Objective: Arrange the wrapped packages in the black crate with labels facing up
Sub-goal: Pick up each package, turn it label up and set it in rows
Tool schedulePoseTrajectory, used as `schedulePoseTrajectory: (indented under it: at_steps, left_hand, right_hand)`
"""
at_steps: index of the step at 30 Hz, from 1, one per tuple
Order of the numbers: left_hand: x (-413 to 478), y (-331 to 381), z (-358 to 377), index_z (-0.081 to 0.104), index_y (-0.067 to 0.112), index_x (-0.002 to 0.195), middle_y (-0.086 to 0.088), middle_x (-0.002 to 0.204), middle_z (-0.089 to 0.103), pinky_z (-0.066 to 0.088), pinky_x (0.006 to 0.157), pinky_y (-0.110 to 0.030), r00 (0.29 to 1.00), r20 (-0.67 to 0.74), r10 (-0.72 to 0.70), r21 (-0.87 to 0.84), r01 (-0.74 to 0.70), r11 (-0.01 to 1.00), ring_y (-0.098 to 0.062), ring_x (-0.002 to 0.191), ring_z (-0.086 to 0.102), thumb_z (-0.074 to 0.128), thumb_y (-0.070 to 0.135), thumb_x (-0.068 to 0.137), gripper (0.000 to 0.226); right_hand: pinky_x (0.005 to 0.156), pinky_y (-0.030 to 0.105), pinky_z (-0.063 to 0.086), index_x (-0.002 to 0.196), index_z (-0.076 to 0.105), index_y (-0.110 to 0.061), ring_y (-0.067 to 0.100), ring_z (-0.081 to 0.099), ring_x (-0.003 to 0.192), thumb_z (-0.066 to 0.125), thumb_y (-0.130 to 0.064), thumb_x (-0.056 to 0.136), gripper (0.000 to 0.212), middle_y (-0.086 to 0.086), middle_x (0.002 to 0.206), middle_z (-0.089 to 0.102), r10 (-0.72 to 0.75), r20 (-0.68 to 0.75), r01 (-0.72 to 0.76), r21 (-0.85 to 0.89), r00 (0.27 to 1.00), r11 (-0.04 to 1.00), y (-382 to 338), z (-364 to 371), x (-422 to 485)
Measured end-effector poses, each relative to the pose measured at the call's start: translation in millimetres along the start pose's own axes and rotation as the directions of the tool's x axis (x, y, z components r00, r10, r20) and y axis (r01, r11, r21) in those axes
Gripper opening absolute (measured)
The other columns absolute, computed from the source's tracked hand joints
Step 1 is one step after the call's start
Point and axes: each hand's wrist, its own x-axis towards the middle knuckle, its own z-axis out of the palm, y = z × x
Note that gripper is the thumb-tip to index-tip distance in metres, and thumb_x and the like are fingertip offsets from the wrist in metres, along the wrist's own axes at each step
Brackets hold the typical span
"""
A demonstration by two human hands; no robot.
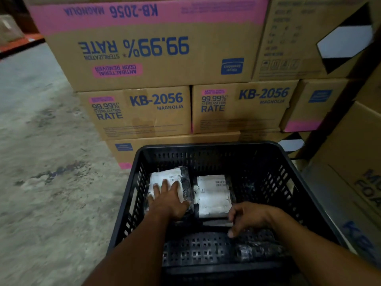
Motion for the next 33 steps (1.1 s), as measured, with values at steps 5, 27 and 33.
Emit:
schedulePoseTrajectory:
  at_steps: [5, 27, 33]
  left_hand:
    - [-10.1, 4.2, -5.5, 0.005, 0.027, 0.160, -0.007, 0.171, -0.005, 0.011, 0.123, -0.059, 0.999, 0.028, 0.025, -0.030, -0.025, 0.999, -0.038, 0.155, -0.009, 0.055, 0.054, 0.092, 0.089]
    - [-18.1, 26.3, -12.2, 0.029, 0.028, 0.154, -0.011, 0.156, 0.041, 0.036, 0.115, -0.046, 0.991, -0.065, 0.116, -0.133, -0.124, 0.983, -0.035, 0.142, 0.037, 0.062, 0.048, 0.080, 0.084]
    - [-19.8, 48.9, -24.5, 0.072, 0.040, 0.106, -0.002, 0.127, 0.067, 0.050, 0.095, -0.033, 0.998, 0.013, 0.058, -0.756, -0.028, 0.654, -0.019, 0.109, 0.063, 0.069, 0.052, 0.073, 0.036]
  right_hand:
    - [0.079, 0.032, 0.049, 0.083, 0.064, -0.027, 0.016, 0.059, 0.085, 0.091, -0.016, 0.058, 0.038, -0.008, 0.079, 0.065, 0.052, 0.163, -0.020, -0.192, 0.985, 0.981, 6.0, 18.5, -9.8]
    - [0.069, 0.037, 0.052, 0.090, 0.056, -0.024, 0.020, 0.058, 0.078, 0.087, -0.007, 0.063, 0.045, 0.007, 0.085, 0.061, -0.245, -0.148, 0.251, 0.025, 0.958, 0.968, -7.6, -26.0, -14.3]
    - [0.062, 0.023, 0.053, 0.096, 0.060, -0.017, 0.008, 0.062, 0.065, 0.085, -0.013, 0.072, 0.034, 0.001, 0.076, 0.064, -0.410, -0.346, 0.495, 0.205, 0.844, 0.845, -71.8, -65.8, -39.4]
